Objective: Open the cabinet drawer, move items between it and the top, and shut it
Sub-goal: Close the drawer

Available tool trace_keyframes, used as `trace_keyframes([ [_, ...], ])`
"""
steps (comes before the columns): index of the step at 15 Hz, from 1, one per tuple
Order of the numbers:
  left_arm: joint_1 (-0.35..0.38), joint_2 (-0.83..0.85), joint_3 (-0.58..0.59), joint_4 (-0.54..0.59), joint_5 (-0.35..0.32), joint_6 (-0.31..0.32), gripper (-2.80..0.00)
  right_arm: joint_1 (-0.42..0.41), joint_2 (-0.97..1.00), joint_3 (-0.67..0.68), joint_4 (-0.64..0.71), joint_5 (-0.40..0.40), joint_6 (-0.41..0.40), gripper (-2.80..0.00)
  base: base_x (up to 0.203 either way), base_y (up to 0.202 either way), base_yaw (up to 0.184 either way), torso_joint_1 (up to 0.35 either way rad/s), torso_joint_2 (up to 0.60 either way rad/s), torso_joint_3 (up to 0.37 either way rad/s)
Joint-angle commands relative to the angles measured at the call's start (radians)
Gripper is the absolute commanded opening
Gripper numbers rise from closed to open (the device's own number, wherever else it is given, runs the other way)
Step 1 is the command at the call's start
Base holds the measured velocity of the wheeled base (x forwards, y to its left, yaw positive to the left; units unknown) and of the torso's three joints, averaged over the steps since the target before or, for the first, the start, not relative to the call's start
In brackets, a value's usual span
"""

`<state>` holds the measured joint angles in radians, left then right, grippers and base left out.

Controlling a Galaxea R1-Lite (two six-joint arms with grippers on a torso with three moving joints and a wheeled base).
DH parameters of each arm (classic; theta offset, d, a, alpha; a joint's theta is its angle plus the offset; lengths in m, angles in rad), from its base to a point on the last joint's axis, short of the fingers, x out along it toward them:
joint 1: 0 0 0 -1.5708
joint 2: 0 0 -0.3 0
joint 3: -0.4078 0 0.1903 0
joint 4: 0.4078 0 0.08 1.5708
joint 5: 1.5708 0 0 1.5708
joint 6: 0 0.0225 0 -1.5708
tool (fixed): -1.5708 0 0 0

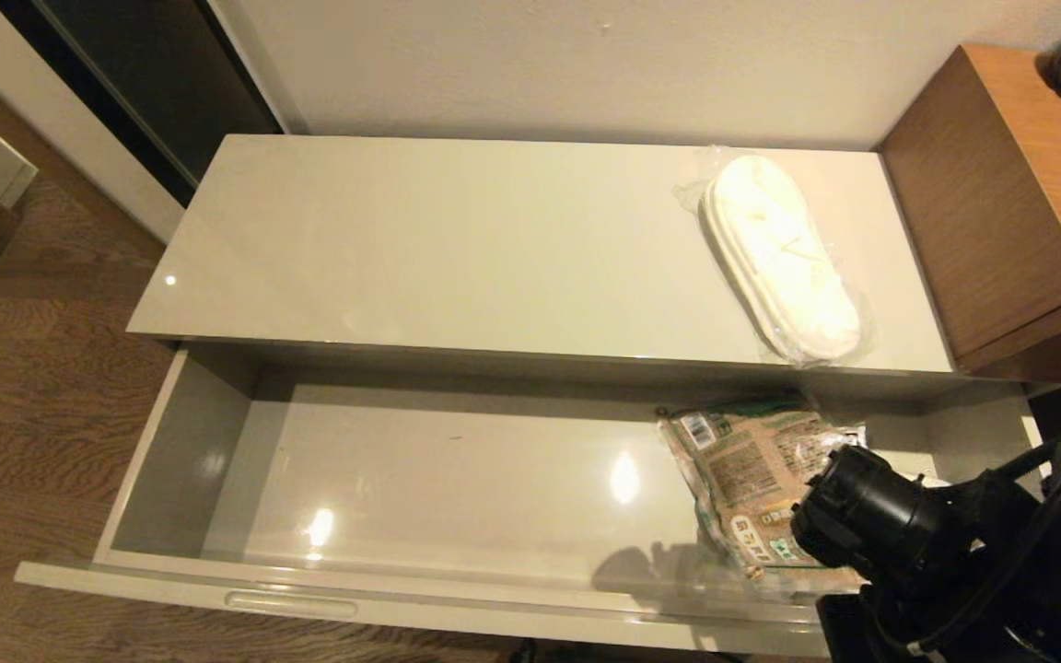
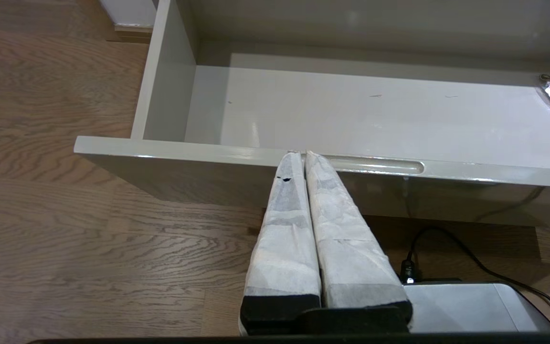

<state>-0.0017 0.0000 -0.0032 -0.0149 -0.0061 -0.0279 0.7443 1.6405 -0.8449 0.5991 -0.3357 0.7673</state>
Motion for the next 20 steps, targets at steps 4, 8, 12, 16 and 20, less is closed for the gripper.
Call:
trace_keyframes([
  [4,0.002,0.002,0.000,0.000,0.000,-0.001,-2.80,0.001,0.057,0.024,-0.117,-0.002,0.061,-2.80,0.000,0.000,0.000,0.000,0.00,0.000],
  [8,0.001,0.002,0.000,0.000,0.000,-0.001,-2.80,0.001,-0.014,0.039,-0.095,0.000,0.065,-2.80,0.000,0.000,0.000,0.000,0.00,0.000],
  [12,0.000,0.002,0.000,0.000,0.000,-0.001,-2.80,0.004,-0.027,0.158,-0.081,0.005,0.110,-2.80,0.000,0.000,0.000,0.000,0.00,0.000],
  [16,0.000,0.002,0.000,0.000,0.000,-0.001,-2.80,0.004,0.043,0.271,-0.270,0.004,0.124,-2.80,0.000,0.000,0.000,0.000,0.00,0.000],
  [20,0.002,0.002,0.000,0.000,0.000,-0.001,-2.80,0.001,0.068,0.270,-0.318,0.004,0.125,-2.80,0.000,0.000,0.000,0.000,0.00,0.000],
])
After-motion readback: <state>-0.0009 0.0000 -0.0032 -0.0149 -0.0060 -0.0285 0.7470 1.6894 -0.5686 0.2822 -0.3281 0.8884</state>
